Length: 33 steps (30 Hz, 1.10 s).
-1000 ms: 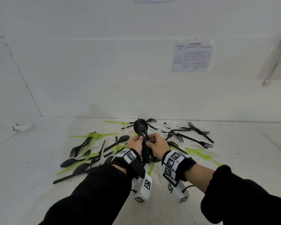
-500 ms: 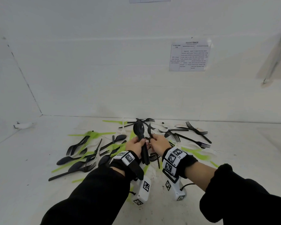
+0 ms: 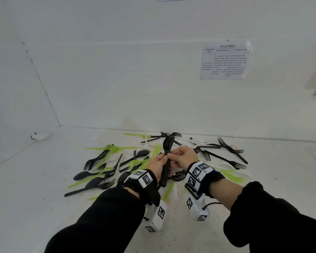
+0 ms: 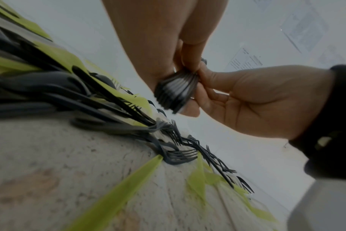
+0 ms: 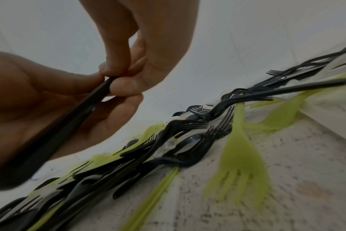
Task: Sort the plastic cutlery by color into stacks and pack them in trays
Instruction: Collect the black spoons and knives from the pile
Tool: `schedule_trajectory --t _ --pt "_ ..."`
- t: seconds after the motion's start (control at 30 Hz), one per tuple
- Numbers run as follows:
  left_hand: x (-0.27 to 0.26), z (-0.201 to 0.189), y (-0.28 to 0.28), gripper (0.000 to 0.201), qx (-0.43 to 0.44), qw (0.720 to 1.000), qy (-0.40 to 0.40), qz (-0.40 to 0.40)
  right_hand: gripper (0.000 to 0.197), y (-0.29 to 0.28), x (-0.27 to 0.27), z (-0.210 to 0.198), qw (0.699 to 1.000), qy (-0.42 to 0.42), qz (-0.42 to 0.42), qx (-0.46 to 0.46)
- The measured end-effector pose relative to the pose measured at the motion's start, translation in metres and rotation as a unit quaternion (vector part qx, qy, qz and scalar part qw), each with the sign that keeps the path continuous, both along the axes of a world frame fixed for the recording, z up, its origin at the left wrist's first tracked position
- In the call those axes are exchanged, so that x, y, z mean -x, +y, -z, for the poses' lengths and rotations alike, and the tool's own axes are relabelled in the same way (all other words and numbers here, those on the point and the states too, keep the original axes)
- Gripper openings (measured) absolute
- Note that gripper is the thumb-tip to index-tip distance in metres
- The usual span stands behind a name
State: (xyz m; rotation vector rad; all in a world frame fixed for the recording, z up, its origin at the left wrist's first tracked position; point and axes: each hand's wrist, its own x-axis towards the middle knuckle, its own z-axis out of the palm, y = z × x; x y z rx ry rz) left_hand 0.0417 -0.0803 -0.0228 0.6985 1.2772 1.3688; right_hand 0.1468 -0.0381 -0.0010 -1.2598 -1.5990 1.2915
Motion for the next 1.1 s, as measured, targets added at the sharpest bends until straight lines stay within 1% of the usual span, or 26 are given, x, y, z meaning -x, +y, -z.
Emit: schedule_trajectory --t 0.07,0.17,0.27,0.3,0.33,0.4,0.47,0.5,0.57,0.67,0.73,0.8,0.87,0.93,0.97,1.0,1.1 --pt "0.003 -0.002 -0.001 0.023 -0.003 1.0 -0.011 0.012 0.016 0.0 0.003 -0.003 1.0 -0.01 -0.025 -0.008" --pt "0.008 -0.005 -0.001 0.024 0.003 1.0 -0.014 0.0 0.023 -0.001 0.006 -0.013 0.993 -0.088 -0.067 -0.047" --pt "0.016 -0.008 0.002 0.02 0.007 0.999 0.006 -0.037 0.023 0.014 0.003 -0.01 0.977 -0.195 -0.029 -0.075" --pt "0.019 -0.009 0.002 0.022 0.013 0.999 0.008 -0.048 0.027 0.018 0.0 -0.007 0.968 -0.238 -0.023 -0.072" --pt "0.023 -0.01 0.003 0.026 0.019 0.998 0.008 -0.059 0.033 0.02 -0.003 -0.006 0.955 -0.286 -0.034 -0.072" --pt "0.031 -0.012 0.005 0.028 0.029 0.996 0.009 -0.079 0.041 0.02 -0.006 0.001 0.924 -0.36 -0.109 -0.07" --pt "0.036 -0.014 0.006 0.026 0.04 0.995 0.009 -0.091 0.04 0.015 -0.005 0.007 0.892 -0.409 -0.18 -0.066" --pt "0.039 -0.015 0.007 0.026 0.044 0.995 0.006 -0.093 0.037 0.014 -0.004 0.008 0.884 -0.421 -0.192 -0.067" --pt "0.042 -0.016 0.008 0.025 0.047 0.995 0.003 -0.093 0.038 0.014 -0.001 0.006 0.88 -0.434 -0.18 -0.065" --pt "0.045 -0.018 0.008 0.024 0.048 0.995 0.003 -0.086 0.045 0.021 -0.001 -0.003 0.851 -0.495 -0.161 -0.069" --pt "0.047 -0.018 0.008 0.023 0.049 0.996 0.002 -0.08 0.05 0.026 -0.002 -0.003 0.842 -0.519 -0.127 -0.074" --pt "0.049 -0.018 0.007 0.021 0.051 0.996 0.002 -0.072 0.046 0.029 -0.003 0.0 0.833 -0.542 -0.062 -0.085" --pt "0.052 -0.018 0.007 0.022 0.052 0.996 0.005 -0.066 0.04 0.029 -0.003 0.003 0.836 -0.54 0.007 -0.1" --pt "0.055 -0.018 0.007 0.022 0.053 0.997 0.004 -0.062 0.036 0.028 0.002 0.004 0.839 -0.53 0.022 -0.123" --pt "0.055 -0.017 0.007 0.021 0.055 0.997 0.004 -0.061 0.035 0.027 0.005 0.004 0.832 -0.537 0.02 -0.142" --pt "0.057 -0.017 0.007 0.021 0.057 0.996 0.005 -0.062 0.038 0.027 0.01 0.005 0.819 -0.552 0.015 -0.159" --pt "0.059 -0.015 0.007 0.022 0.063 0.996 0.006 -0.063 0.066 0.028 0.026 0.015 0.764 -0.628 -0.007 -0.145"
